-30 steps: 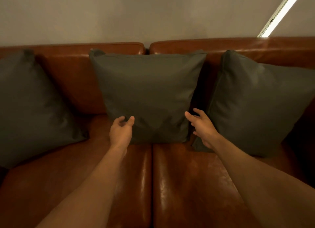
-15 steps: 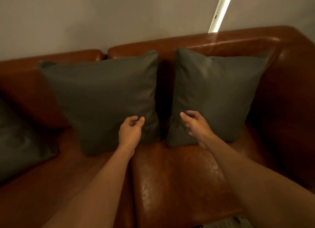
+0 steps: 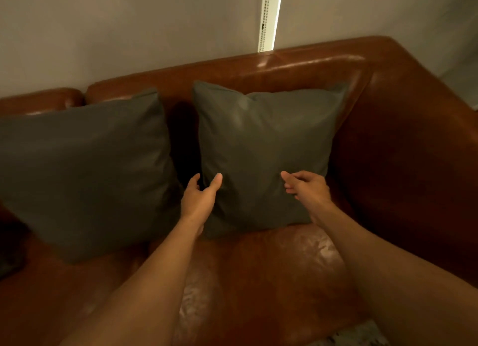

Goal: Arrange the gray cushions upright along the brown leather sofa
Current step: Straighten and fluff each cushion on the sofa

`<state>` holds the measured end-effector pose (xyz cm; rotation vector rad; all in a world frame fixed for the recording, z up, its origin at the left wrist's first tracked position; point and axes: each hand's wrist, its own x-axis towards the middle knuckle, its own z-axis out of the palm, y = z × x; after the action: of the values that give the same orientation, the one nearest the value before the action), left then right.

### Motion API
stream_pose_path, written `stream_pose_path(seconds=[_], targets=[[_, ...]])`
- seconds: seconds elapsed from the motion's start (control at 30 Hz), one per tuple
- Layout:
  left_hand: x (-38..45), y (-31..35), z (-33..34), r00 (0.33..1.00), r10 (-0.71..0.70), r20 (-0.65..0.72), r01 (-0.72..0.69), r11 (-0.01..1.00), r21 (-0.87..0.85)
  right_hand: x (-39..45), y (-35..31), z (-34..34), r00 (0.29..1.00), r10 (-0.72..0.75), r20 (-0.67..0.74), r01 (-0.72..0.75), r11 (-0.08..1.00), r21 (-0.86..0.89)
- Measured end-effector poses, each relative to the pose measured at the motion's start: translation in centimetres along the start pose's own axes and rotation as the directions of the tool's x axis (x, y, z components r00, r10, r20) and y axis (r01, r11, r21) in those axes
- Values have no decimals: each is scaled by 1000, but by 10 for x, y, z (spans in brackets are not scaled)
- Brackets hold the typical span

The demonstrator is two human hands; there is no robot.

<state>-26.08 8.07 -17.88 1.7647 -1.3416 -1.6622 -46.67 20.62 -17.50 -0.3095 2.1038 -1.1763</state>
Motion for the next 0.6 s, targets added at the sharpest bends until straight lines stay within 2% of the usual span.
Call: stream_pose_path(seconds=[0.07,0.13,0.3,0.43,0.6], targets=[[2,3,15,1000,-10,12,10,1000,-11,13,3,-13,987,-2,-158,0,1000,-16],[5,4,26,1000,-3,28,4,999,-36,26,7,-23,970,10,-241,-11,1000,-4],[14,5,41,1000,2,15,-1,996,-93,56,16,-38,998,51,-23,-47,983,176],[25,-3,42,1000,29,-1,-28,988,-152,75,13,-40,998,42,48,-55,948,315],[26,-3,51,998,25,58,-10,969,-247,83,18,-39,992,36,120,-78,925,373]])
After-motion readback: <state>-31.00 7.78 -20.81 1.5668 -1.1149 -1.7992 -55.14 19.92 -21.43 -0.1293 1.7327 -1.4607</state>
